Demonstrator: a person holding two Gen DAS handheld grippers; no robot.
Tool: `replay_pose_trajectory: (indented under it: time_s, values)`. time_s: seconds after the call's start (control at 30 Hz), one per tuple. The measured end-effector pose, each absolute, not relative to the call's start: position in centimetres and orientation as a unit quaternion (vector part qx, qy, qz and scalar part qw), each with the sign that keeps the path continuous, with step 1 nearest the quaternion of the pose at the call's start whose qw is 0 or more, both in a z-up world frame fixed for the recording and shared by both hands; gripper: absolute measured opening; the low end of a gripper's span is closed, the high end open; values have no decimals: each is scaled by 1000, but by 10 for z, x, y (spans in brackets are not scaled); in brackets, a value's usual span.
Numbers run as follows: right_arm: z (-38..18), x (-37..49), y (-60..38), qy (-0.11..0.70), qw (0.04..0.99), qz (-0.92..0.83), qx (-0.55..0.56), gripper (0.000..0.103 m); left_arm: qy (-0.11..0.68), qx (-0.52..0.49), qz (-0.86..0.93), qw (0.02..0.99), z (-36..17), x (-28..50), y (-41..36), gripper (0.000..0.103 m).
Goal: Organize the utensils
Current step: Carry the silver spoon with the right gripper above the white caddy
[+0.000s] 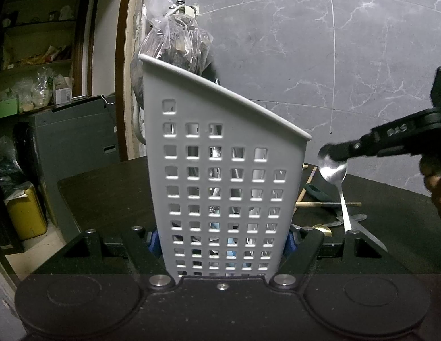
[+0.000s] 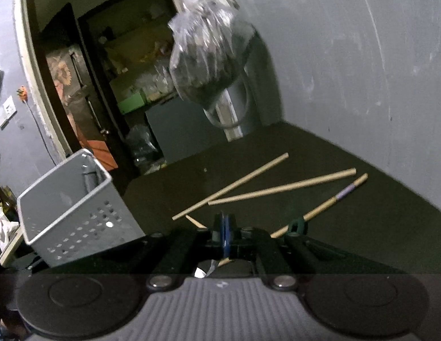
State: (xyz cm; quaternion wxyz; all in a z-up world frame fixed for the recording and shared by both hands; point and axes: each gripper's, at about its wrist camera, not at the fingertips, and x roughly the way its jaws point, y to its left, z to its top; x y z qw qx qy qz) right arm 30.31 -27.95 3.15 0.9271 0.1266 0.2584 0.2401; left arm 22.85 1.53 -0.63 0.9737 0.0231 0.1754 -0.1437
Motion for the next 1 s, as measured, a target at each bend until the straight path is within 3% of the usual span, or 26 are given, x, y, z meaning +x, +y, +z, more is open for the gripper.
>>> replay_pose_trajectory:
  time_s: [0.5, 1.0]
  values:
    - [83, 251, -276, 136, 954, 251, 88, 1, 176, 22, -144, 974, -6, 229, 15, 76]
    - [161, 229, -217, -69, 953, 289, 52, 1, 176, 20, -144, 974, -7, 230, 14, 76]
